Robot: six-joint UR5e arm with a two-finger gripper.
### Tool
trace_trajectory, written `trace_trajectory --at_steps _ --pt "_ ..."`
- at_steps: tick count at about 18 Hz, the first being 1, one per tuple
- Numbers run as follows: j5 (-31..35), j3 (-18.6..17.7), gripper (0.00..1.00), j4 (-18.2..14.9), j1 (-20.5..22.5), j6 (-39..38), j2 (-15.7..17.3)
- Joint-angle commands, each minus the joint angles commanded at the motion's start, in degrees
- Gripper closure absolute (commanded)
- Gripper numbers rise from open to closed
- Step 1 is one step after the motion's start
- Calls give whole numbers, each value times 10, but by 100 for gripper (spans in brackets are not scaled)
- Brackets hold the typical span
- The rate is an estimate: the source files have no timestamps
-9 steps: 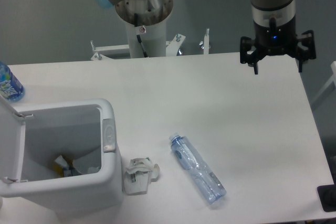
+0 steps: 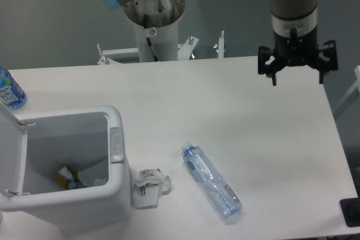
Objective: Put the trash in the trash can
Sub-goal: 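Move the open gripper toward the clear plastic bottle on the table, then lower the gripper over the bottle's middle and close on it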
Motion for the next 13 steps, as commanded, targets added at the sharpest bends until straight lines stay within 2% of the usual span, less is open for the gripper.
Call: trace_trajectory --at_steps 1,2,4,7,9,13 --pt "0 -10 0 11 -4 -7 -3" --pt "-1 -18 0 38 -9 -37 -9" --pt "-8 -31 0 78 -30 -134 -25" --pt "-29 -31 0 85 -57 -245 -68" --pt "-71 -31 0 85 -71 -314 -90" --pt "-159 -7 0 97 -75 -385 -141"
